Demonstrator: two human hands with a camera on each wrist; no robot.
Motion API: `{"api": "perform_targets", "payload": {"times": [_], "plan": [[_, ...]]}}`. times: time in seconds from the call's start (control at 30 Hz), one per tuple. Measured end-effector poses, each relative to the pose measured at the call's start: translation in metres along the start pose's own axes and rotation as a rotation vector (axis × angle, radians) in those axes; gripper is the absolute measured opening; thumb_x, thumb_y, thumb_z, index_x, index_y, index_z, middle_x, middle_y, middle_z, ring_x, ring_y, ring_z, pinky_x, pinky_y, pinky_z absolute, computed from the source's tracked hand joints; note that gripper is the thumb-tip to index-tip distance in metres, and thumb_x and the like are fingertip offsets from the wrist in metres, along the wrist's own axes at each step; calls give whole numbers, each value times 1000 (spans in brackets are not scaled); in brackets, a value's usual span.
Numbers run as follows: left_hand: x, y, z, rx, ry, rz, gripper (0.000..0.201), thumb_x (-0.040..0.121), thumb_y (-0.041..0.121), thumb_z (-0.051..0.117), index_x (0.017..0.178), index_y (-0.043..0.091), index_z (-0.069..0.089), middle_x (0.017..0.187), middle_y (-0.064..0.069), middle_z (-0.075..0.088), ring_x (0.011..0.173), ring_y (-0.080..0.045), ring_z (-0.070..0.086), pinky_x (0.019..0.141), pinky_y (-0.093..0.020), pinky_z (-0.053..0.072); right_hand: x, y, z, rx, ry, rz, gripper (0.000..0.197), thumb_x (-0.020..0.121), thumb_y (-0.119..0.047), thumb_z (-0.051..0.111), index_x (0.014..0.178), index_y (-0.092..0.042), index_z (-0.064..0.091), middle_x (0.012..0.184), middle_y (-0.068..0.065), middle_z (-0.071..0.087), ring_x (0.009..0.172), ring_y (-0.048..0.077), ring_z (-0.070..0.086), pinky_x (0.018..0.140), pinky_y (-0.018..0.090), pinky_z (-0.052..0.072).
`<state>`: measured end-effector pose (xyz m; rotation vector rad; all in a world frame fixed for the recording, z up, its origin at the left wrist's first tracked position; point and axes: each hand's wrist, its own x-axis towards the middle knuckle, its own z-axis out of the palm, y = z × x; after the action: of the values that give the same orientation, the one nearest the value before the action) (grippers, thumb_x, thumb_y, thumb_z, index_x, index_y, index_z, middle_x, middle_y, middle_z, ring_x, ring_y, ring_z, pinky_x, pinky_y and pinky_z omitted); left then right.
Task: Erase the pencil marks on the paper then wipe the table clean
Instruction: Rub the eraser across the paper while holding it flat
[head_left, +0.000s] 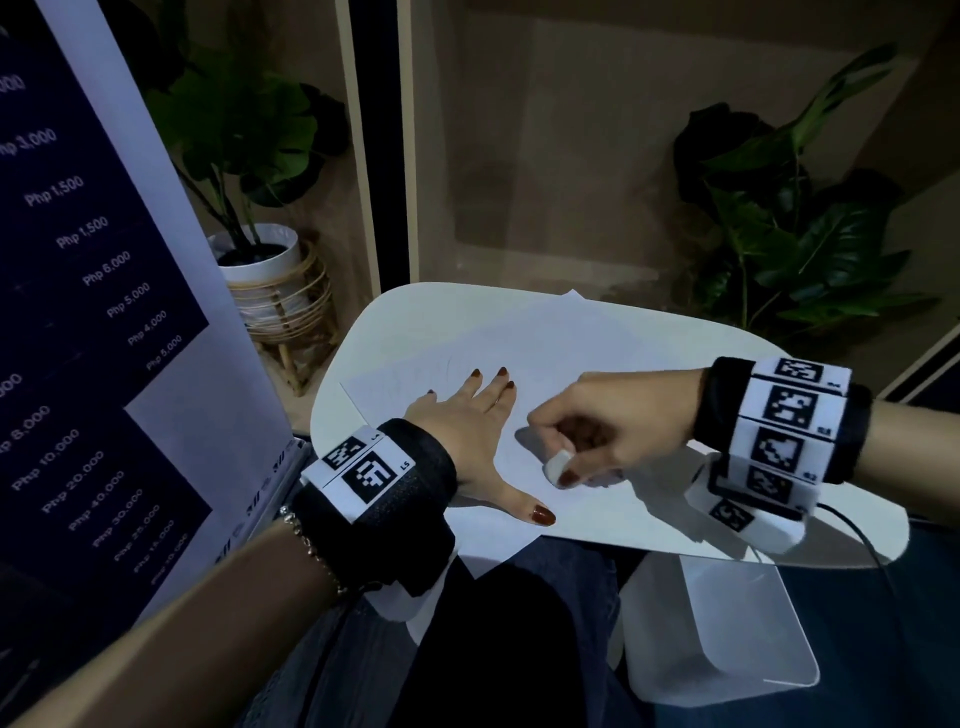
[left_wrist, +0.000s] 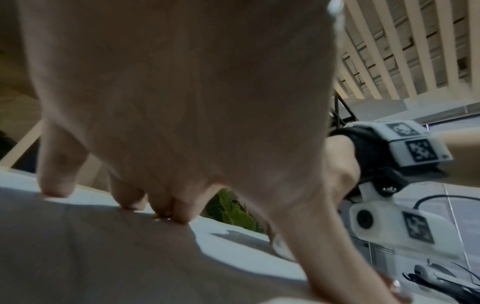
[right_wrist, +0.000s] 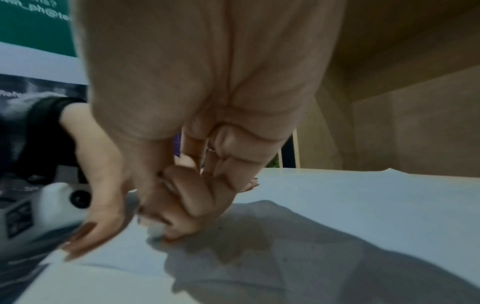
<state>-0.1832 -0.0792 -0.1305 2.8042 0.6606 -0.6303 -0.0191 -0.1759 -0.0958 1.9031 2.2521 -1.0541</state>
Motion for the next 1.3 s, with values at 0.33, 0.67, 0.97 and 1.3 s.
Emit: {"api": "perform_targets", "payload": {"times": [0.33,0.67,0.97,1.3], "plan": [[-2,1,-1,-6,-2,2,134,65,87,54,154,18,-20,159,8,-29,148,-14,-21,122,-50,3,5,-3,-1,44,-37,16,21,88,-13,72,83,-7,53,63,-5,64,55,12,59,60,21,49],[-1,-1,-2,-25,-13,9,132,64,86,58,155,24,-15,159,9,-28,148,-14,-21,120,-51,2,17,-9,-7,-113,105,45,18,88,-16,71,83,-11,55,59,-12,59,54,2,54,59,14,43],[-5,2,-5,3,-27,-9,133,66,85,56,154,19,-19,159,8,-29,148,-13,-22,120,-52,3,14,3,-10,-138,187,100,21,88,-20,72,80,-15,53,63,-9,59,56,3,51,61,19,41],[-4,2,-4,18,-22,-10,135,65,87,54,153,18,-21,159,8,-29,148,-13,-20,120,-52,6,7,13,-12,-230,231,110,24,88,-23,72,79,-18,50,63,-11,54,59,5,49,61,21,37]]}}
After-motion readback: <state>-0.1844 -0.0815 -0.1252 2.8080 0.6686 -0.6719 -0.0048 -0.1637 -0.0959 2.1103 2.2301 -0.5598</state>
